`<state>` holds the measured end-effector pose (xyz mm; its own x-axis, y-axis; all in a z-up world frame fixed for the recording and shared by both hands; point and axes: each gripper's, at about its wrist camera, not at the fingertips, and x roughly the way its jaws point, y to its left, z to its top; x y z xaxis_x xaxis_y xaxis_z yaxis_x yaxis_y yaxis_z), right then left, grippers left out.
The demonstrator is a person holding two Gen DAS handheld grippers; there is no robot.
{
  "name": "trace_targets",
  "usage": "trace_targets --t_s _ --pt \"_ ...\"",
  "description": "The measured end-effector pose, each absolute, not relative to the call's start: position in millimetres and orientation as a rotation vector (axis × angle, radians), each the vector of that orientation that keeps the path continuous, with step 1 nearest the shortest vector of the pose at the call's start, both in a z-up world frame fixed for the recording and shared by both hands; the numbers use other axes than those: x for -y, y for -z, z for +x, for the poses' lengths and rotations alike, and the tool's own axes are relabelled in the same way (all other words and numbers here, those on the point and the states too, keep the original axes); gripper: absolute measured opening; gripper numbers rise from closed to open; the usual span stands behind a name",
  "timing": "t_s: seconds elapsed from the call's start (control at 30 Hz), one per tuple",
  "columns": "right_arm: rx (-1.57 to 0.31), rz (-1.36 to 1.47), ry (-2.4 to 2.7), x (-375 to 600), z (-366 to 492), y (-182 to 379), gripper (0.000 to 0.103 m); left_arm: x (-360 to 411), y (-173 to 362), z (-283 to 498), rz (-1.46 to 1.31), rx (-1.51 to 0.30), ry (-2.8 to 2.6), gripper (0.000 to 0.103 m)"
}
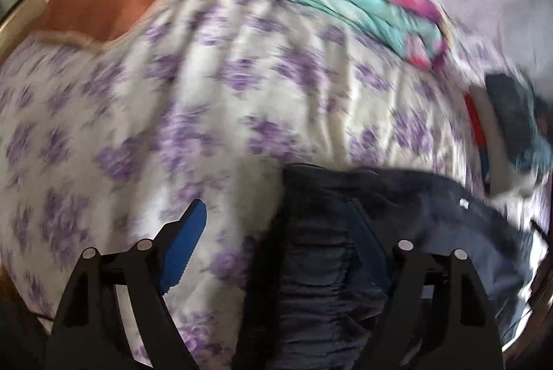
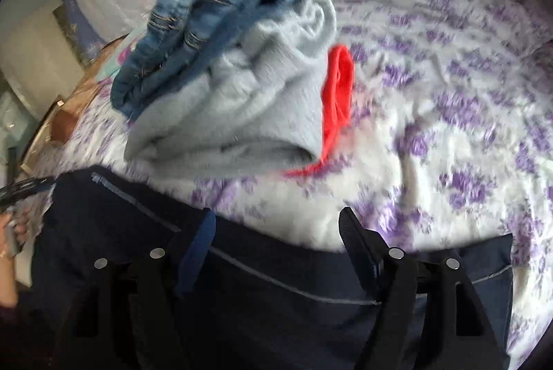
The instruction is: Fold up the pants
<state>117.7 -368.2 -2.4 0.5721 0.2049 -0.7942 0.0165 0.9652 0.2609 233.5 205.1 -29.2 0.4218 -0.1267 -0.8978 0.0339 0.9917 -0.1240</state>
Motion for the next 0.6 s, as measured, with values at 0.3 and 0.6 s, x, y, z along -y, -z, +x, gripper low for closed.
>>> trace_targets --t_s 0.3,0.6 --pt "-1.03 -0.11 -0.29 293 146 37 0.046 -150 60 249 0.049 -1.189 0.104 0.072" --pt "-0.847 -0.066 -0.238 302 160 -11 0.011 -150 -5 219 0.026 -0.887 0.1 0.048"
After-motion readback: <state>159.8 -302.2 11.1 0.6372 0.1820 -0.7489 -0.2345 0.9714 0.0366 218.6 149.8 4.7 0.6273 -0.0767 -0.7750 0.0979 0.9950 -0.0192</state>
